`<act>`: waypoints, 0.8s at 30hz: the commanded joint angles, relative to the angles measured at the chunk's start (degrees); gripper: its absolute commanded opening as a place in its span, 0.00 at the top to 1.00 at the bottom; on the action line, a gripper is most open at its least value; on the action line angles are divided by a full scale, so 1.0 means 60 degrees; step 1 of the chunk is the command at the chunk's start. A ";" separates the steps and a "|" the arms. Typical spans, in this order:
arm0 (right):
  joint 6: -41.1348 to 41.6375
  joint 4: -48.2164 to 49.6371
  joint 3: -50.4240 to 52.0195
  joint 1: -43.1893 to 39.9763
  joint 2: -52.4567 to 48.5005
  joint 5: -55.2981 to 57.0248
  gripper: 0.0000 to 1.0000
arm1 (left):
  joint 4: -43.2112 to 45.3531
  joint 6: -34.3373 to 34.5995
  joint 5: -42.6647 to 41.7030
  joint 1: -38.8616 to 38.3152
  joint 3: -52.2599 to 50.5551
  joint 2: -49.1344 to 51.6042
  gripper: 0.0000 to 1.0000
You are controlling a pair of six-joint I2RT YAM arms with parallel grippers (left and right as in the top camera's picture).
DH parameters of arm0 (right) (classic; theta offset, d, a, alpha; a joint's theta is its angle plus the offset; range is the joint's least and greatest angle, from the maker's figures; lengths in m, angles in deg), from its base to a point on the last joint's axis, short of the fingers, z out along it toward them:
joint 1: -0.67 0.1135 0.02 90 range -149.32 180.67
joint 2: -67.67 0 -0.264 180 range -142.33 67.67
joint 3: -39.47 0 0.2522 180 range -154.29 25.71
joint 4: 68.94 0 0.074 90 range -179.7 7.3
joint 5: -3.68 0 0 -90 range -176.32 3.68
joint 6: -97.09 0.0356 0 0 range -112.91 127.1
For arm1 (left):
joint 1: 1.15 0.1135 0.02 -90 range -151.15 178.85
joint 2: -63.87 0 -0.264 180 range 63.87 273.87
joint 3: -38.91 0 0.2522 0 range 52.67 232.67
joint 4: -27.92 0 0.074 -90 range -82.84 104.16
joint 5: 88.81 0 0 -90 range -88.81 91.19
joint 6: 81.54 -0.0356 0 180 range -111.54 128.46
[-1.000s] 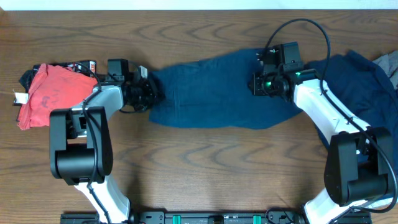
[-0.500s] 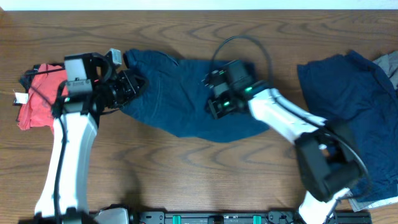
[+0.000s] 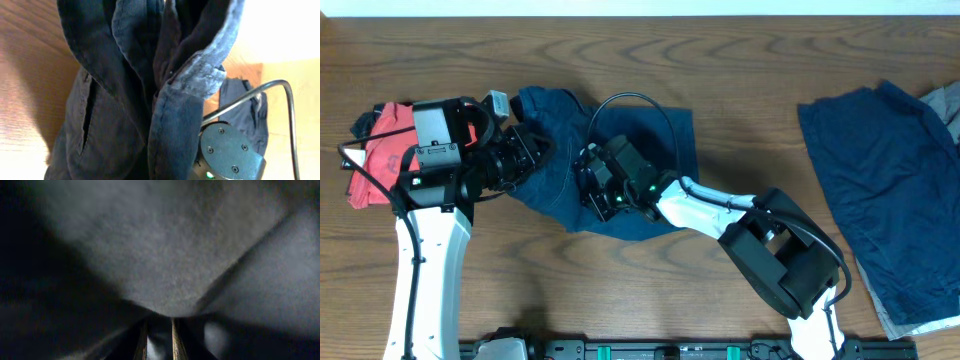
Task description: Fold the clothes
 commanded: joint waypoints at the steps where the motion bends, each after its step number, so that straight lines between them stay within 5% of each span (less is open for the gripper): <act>1: -0.0182 -0.0452 -0.0095 -0.0368 0.0608 0.0455 0.82 | 0.0015 0.0025 0.0648 -0.0109 0.0142 0.0036 0.94; 8: -0.0998 -0.2623 -0.0095 -0.2288 0.2506 0.1654 0.78 | 0.0222 0.0033 0.1406 -0.0903 0.0142 0.0193 0.94; 15: -0.1606 -0.5202 -0.0033 -0.4011 0.2255 0.1800 0.81 | 0.1020 0.0623 0.1770 -0.1891 0.0142 0.0787 0.94; 24: -0.1818 -0.5501 0.0102 -0.3898 0.1370 0.1734 0.83 | 0.3147 0.1745 0.1770 -0.3869 0.0142 0.2583 0.94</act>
